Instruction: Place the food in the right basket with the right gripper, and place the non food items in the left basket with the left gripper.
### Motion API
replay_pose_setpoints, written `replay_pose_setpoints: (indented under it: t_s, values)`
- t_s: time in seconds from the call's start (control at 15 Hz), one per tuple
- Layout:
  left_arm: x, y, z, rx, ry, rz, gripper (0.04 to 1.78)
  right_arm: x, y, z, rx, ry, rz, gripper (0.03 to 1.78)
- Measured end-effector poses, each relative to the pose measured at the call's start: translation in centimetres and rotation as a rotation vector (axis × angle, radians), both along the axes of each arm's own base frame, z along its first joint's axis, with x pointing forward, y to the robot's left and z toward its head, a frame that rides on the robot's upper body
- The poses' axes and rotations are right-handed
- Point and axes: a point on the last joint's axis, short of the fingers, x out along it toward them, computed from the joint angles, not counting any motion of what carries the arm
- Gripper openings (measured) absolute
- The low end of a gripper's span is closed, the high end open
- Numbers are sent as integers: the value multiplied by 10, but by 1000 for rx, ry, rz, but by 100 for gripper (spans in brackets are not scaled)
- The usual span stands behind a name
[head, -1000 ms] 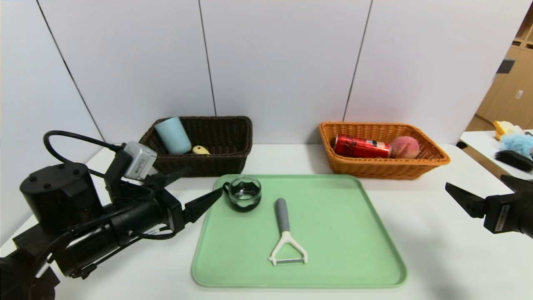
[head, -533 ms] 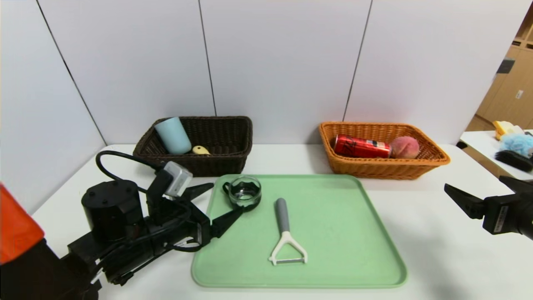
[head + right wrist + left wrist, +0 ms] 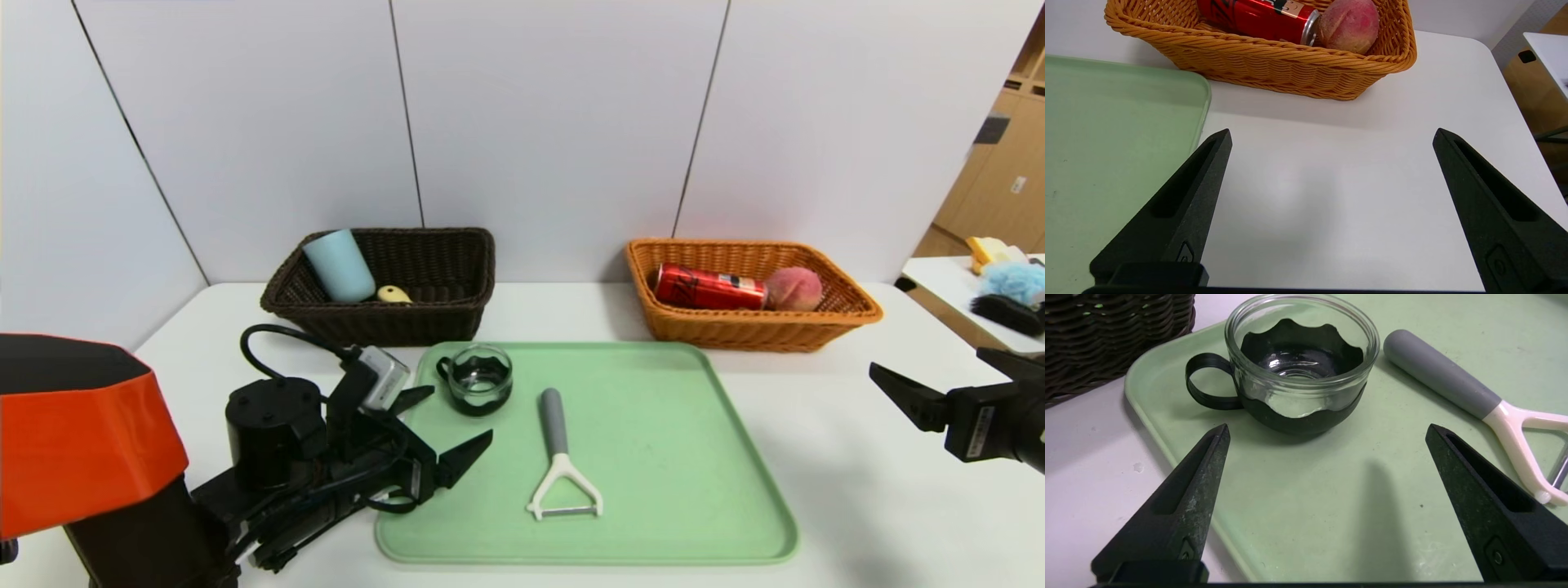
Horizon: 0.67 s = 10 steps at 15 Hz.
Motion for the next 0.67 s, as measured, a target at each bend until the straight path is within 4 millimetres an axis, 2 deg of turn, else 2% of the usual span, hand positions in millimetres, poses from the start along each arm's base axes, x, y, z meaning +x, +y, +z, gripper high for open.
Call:
replay_pose_setpoints:
  t_s: [0.67]
  values:
    - [19,-9,-7,-1,-14,66,169,0,-1,-1,-1,4,-10,170]
